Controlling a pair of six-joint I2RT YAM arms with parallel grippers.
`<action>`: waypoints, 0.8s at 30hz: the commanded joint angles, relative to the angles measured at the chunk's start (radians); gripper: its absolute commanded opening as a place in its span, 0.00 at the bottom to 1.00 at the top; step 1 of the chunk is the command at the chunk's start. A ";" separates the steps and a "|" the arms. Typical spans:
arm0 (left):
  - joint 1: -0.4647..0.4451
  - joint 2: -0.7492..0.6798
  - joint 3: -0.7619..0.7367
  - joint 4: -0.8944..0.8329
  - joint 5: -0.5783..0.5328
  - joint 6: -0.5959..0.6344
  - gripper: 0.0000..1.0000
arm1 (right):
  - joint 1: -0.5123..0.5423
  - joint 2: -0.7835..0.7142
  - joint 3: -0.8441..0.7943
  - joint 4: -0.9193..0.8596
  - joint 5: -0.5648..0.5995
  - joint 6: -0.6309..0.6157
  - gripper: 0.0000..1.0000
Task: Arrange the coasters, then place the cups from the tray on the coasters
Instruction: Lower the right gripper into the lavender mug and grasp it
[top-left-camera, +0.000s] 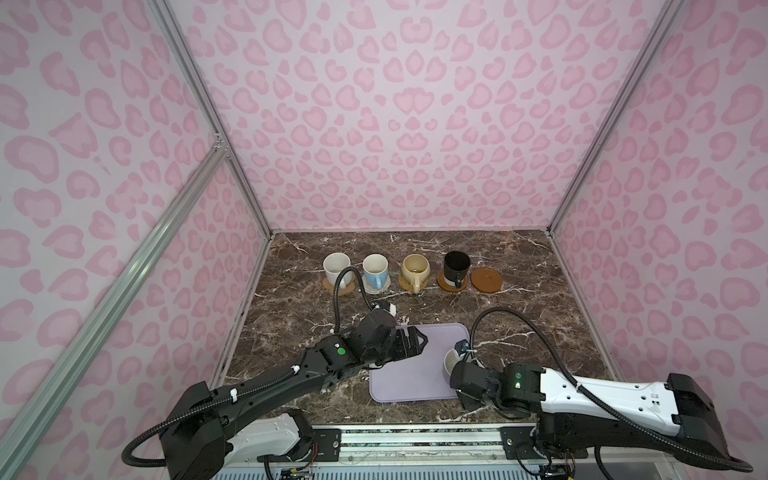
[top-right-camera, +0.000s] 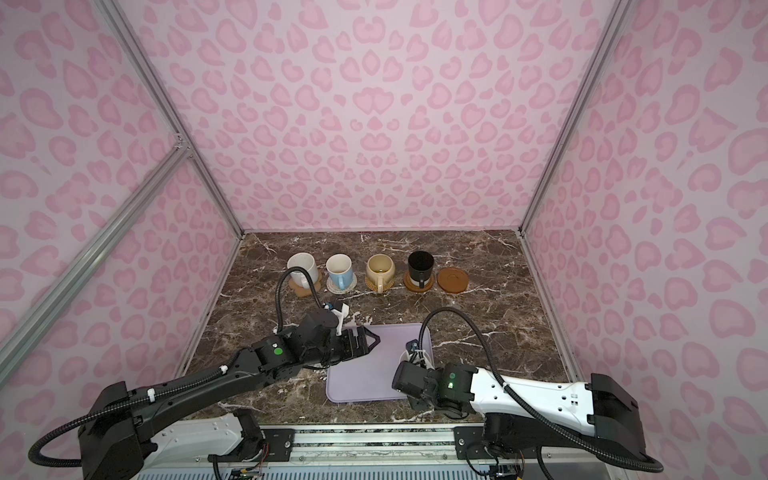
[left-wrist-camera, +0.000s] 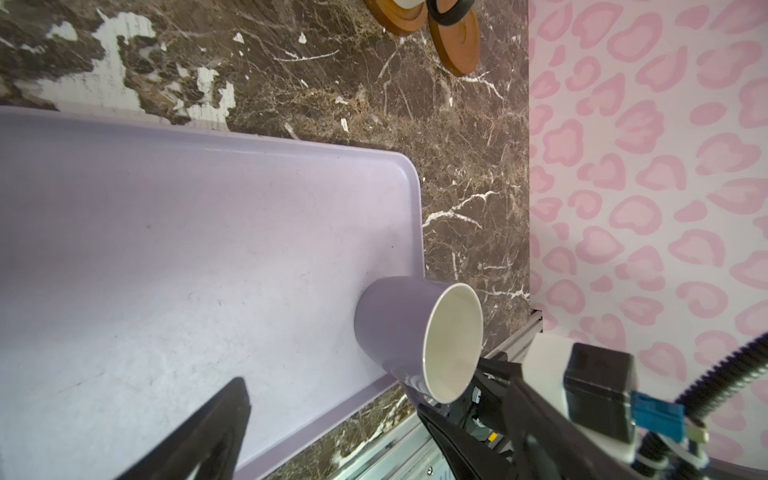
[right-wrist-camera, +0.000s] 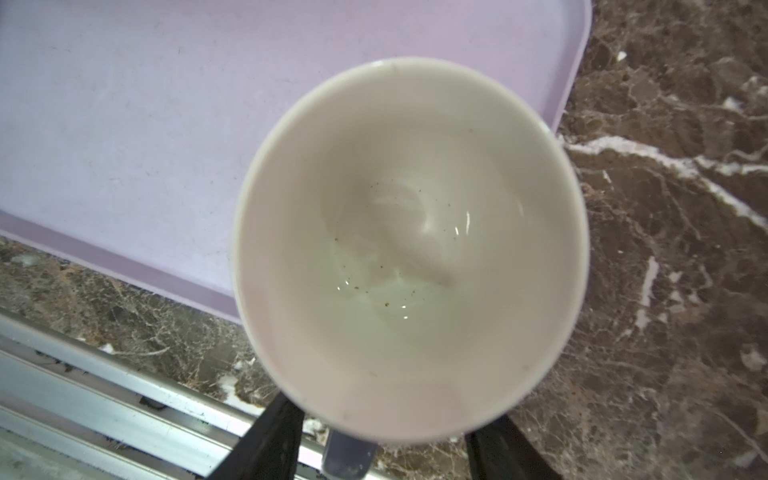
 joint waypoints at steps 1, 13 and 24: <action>0.001 -0.012 -0.008 0.023 -0.038 -0.017 0.97 | 0.007 0.012 -0.024 0.026 0.044 0.035 0.52; 0.001 -0.001 -0.017 0.045 -0.034 -0.025 0.97 | 0.043 0.086 -0.037 0.111 0.085 0.060 0.33; 0.002 0.022 0.003 0.058 0.010 -0.004 0.97 | 0.065 0.076 -0.038 0.126 0.105 0.072 0.09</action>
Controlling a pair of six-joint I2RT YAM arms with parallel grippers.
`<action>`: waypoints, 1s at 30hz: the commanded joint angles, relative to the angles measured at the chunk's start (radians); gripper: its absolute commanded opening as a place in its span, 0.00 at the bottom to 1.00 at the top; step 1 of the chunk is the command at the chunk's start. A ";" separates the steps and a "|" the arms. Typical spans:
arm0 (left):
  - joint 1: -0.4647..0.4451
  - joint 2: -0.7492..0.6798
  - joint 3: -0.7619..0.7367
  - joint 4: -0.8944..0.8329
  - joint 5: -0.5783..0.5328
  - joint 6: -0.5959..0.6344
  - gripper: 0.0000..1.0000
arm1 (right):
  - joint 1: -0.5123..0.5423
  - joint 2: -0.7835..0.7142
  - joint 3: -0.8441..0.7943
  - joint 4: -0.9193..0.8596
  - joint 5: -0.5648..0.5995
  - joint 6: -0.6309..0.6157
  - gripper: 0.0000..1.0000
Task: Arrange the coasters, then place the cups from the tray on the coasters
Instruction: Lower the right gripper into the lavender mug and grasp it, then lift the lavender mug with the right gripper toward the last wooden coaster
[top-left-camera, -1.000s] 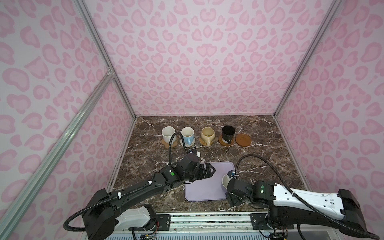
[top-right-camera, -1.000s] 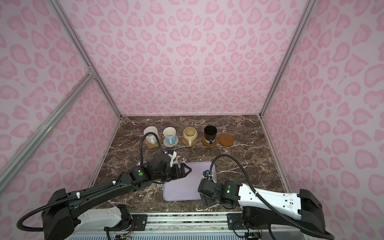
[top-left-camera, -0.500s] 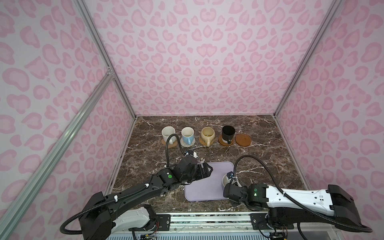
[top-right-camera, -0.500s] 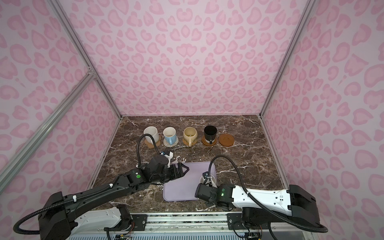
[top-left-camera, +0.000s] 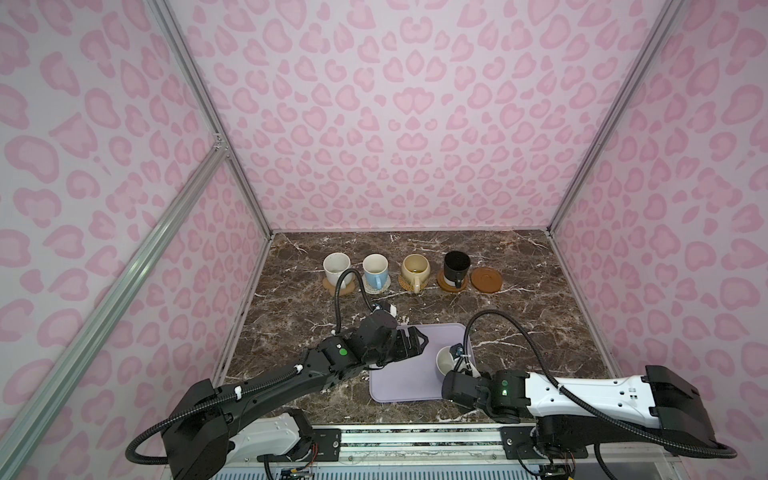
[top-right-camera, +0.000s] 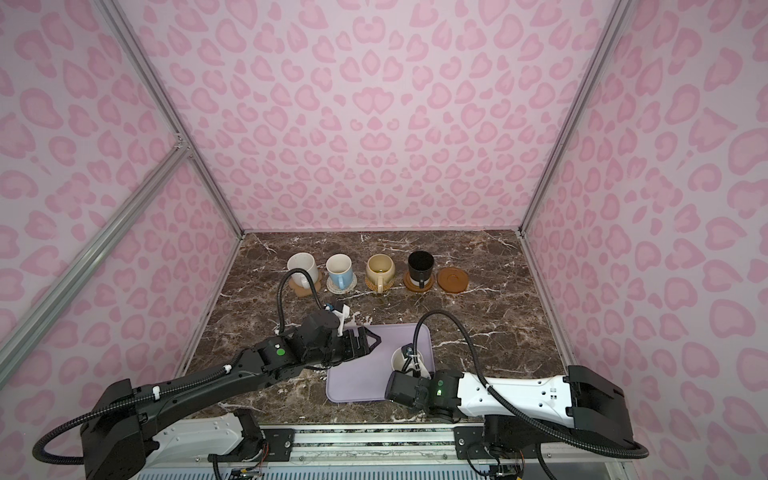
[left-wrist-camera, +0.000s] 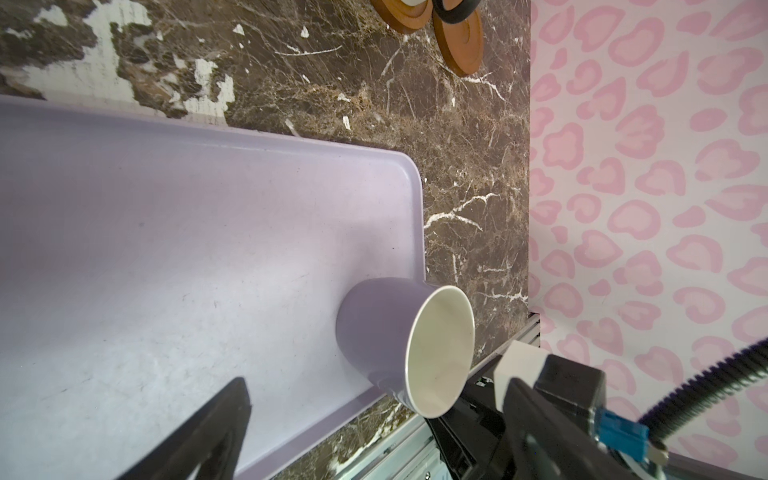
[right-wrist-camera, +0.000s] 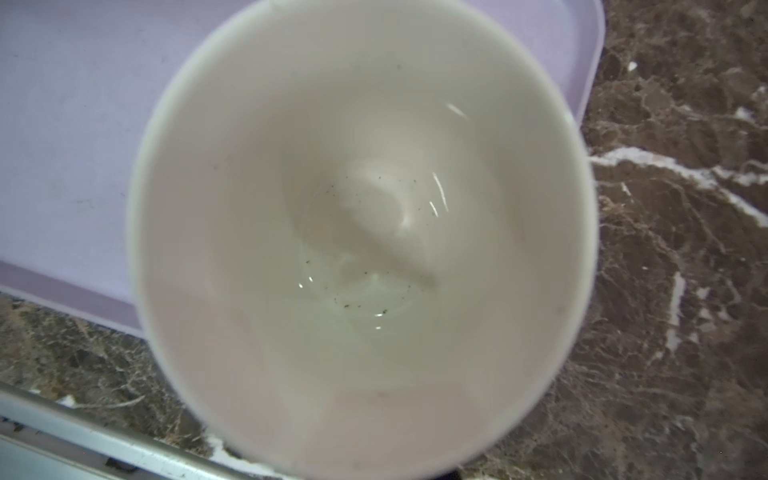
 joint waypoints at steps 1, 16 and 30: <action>0.001 -0.003 0.017 0.017 -0.005 0.014 0.97 | -0.002 -0.012 -0.004 0.014 0.030 0.008 0.07; 0.002 -0.034 0.011 -0.005 -0.044 0.020 0.97 | -0.024 -0.037 0.031 -0.026 0.088 -0.007 0.00; 0.003 -0.017 0.053 0.010 -0.031 0.037 0.97 | -0.123 -0.084 0.042 0.028 0.082 -0.087 0.00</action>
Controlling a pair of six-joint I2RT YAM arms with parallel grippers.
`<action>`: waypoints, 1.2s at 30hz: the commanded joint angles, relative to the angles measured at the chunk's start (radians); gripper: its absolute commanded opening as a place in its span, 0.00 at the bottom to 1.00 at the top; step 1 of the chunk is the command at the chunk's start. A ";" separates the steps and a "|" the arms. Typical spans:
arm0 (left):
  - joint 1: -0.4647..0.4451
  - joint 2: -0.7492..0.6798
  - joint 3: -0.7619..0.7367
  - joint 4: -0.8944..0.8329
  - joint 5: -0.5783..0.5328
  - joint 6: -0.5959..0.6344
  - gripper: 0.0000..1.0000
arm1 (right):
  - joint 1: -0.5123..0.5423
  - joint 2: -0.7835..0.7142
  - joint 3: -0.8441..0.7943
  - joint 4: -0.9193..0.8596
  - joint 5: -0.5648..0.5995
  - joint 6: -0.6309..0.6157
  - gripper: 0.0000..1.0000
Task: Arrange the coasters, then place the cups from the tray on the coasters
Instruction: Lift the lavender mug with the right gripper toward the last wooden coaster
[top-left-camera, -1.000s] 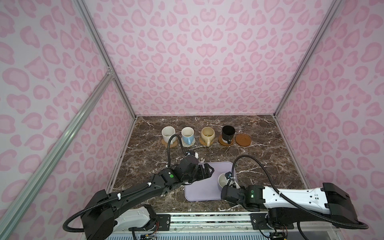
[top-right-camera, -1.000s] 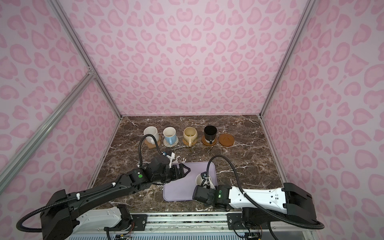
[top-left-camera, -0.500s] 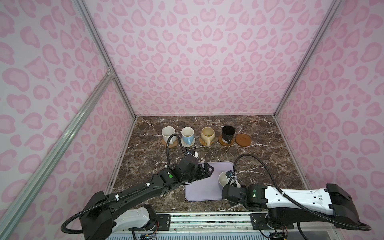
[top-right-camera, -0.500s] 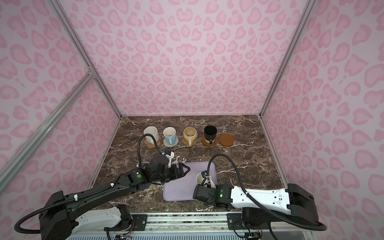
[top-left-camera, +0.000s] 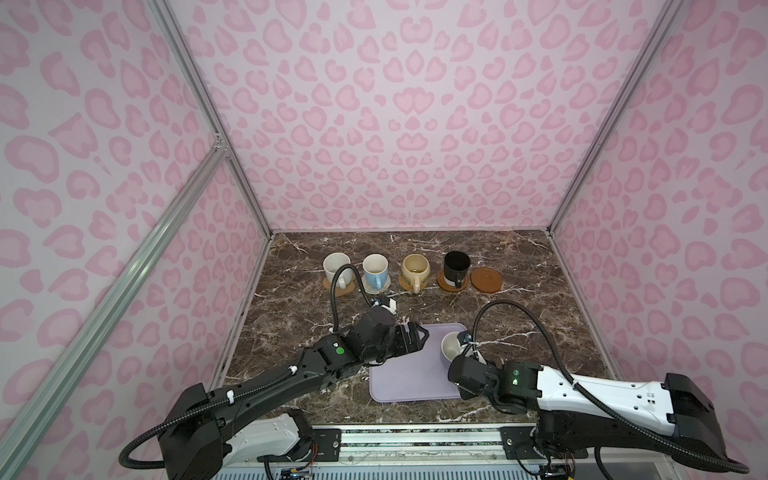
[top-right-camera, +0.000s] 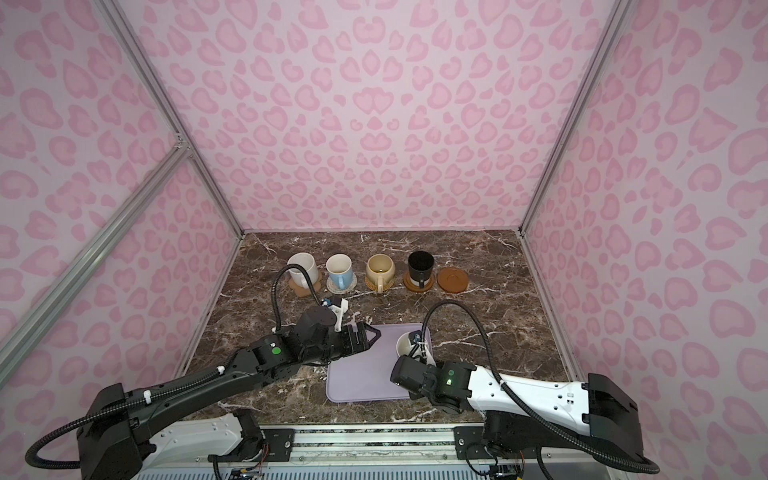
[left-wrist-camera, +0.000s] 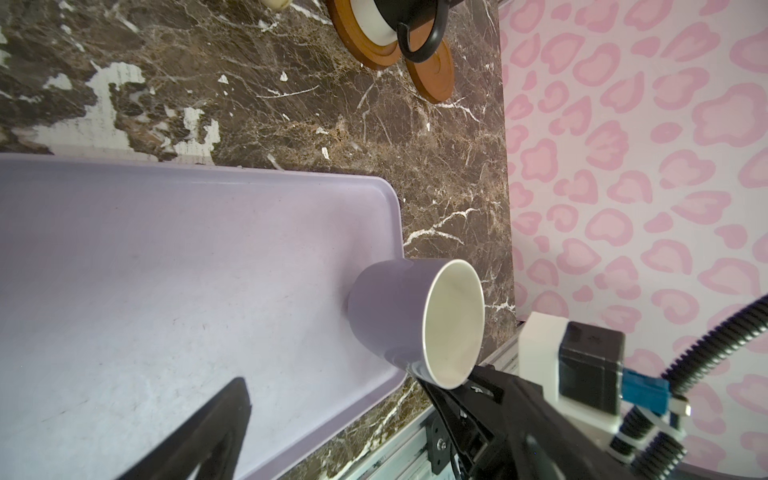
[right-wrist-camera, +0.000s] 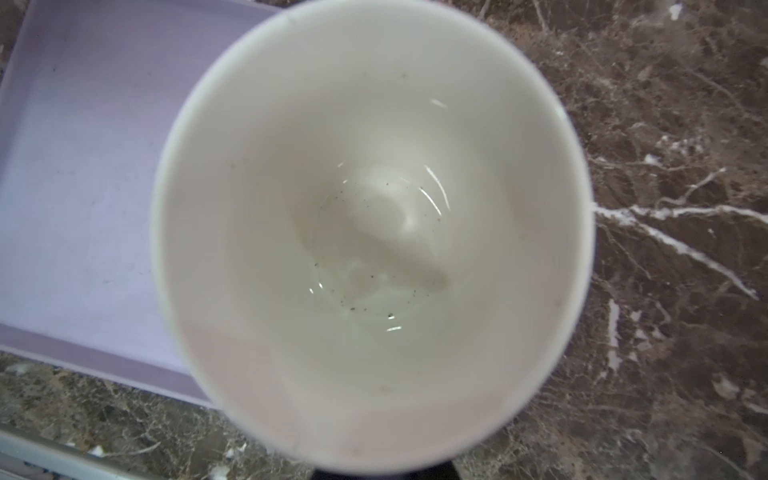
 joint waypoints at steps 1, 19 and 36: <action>0.003 0.007 0.024 0.013 -0.007 0.013 0.97 | -0.016 -0.010 0.012 0.043 0.051 -0.038 0.00; 0.036 0.114 0.228 -0.046 0.028 0.093 0.97 | -0.312 -0.057 0.134 0.044 -0.093 -0.253 0.00; 0.093 0.308 0.510 -0.093 0.070 0.166 0.97 | -0.599 0.037 0.311 0.065 -0.236 -0.410 0.00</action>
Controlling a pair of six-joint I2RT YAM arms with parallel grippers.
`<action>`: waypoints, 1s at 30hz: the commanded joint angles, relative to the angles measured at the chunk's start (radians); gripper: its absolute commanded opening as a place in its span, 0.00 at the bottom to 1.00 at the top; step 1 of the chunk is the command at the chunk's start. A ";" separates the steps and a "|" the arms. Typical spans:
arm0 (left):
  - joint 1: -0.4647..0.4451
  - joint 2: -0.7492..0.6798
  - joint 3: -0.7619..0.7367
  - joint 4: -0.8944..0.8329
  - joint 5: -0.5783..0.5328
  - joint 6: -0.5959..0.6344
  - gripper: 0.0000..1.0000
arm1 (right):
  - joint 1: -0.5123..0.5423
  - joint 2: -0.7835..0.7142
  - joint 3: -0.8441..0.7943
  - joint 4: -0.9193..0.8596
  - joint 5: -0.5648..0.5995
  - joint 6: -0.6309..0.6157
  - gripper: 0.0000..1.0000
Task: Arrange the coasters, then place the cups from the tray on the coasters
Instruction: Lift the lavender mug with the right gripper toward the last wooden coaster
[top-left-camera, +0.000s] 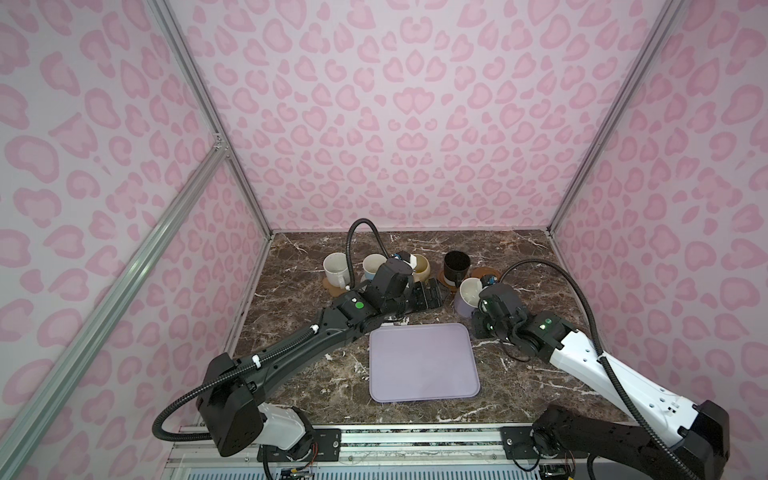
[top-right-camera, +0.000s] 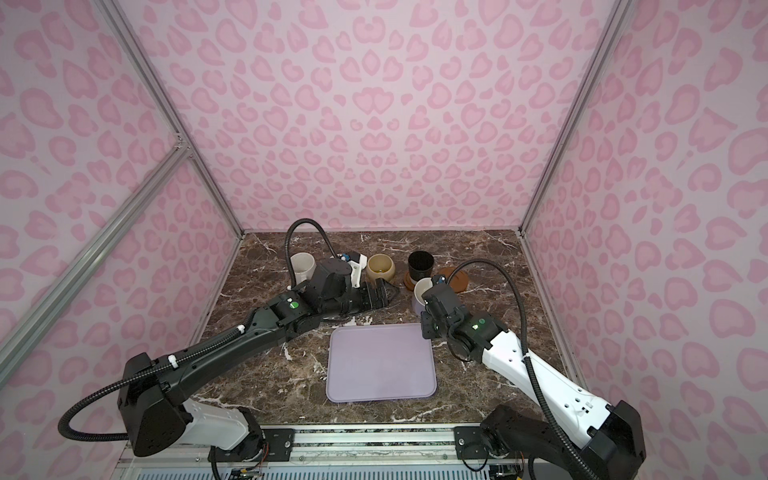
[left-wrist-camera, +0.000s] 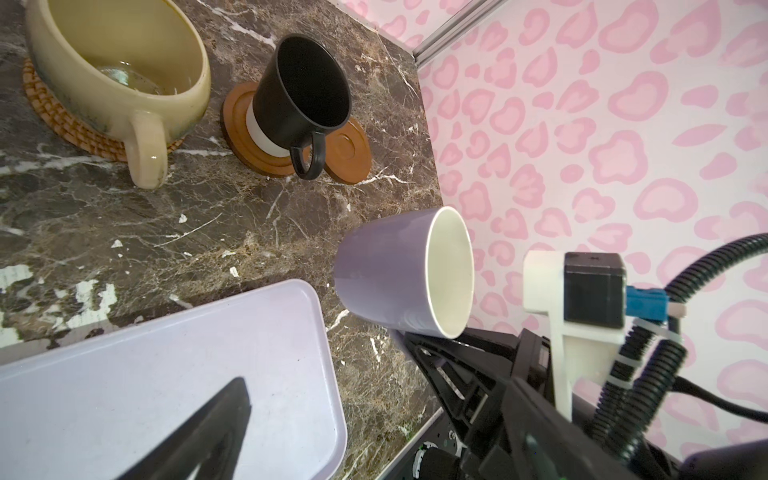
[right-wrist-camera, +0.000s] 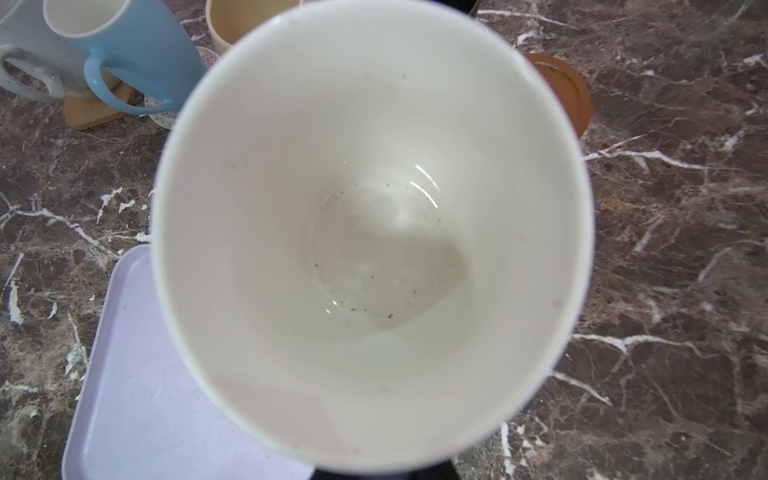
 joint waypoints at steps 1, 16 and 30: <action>0.005 0.037 0.052 -0.007 0.005 0.017 0.97 | -0.050 0.016 0.021 0.069 -0.037 -0.047 0.00; 0.035 0.233 0.267 -0.038 0.026 0.038 0.97 | -0.244 0.166 0.115 0.113 -0.144 -0.120 0.00; 0.043 0.447 0.464 -0.027 0.073 0.035 0.97 | -0.398 0.368 0.255 0.090 -0.140 -0.188 0.00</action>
